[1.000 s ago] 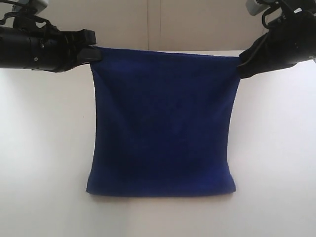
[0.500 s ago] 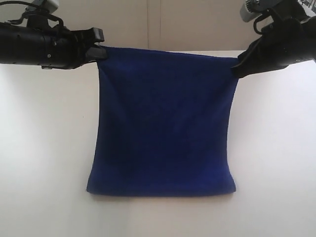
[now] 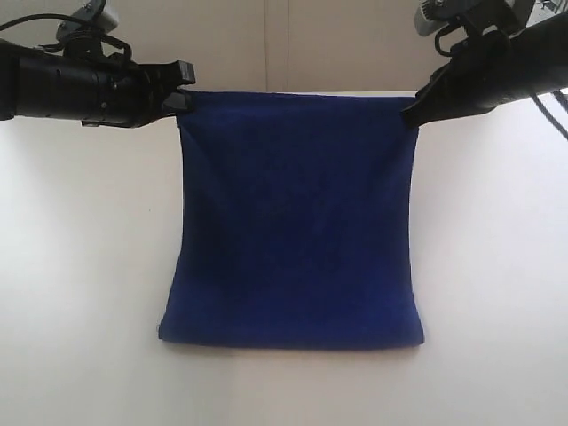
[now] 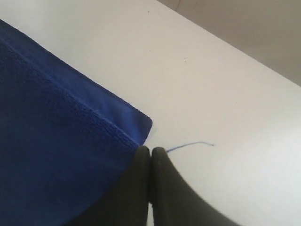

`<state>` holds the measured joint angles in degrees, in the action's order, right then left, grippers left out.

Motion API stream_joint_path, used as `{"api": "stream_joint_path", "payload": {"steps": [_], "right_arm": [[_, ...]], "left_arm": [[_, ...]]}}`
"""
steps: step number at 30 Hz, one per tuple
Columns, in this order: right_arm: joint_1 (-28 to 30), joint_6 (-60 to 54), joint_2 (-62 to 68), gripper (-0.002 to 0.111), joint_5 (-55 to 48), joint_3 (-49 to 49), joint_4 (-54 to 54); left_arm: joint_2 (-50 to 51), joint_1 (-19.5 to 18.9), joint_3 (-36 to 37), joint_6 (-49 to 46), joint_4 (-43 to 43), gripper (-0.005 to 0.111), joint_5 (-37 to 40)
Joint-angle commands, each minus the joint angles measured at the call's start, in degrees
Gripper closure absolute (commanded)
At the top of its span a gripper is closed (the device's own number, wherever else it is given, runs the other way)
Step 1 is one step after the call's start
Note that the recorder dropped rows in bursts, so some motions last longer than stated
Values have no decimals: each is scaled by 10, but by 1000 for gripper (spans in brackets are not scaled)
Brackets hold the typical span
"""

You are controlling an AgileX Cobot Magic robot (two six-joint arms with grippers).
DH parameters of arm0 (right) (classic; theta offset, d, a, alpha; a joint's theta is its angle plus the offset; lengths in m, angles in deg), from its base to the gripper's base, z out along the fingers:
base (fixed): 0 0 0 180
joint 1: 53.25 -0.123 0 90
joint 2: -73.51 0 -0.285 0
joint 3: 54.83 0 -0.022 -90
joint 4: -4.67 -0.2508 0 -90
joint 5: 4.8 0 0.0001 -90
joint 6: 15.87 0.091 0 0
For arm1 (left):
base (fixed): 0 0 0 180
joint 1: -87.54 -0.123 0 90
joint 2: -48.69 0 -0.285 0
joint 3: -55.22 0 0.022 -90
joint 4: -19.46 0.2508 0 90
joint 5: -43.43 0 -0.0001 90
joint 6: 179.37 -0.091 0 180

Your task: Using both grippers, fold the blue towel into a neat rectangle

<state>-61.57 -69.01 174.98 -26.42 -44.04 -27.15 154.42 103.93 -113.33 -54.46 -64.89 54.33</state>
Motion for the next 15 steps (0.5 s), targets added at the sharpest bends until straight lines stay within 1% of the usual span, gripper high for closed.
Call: {"api": "stream_joint_path", "payload": {"steps": [1, 7, 11, 15], "right_arm": [[3, -6, 13, 108, 14, -19, 1], [3, -6, 16, 108, 17, -42, 1], [3, -6, 30, 108, 24, -52, -2], [3, -6, 53, 108, 35, -64, -5]], "left_arm": [[13, -3, -23, -4, -8, 107, 0], [14, -3, -39, -4, -4, 107, -25], [14, -3, -51, -4, -5, 107, -25], [37, -3, -75, -6, -5, 107, -37]]}}
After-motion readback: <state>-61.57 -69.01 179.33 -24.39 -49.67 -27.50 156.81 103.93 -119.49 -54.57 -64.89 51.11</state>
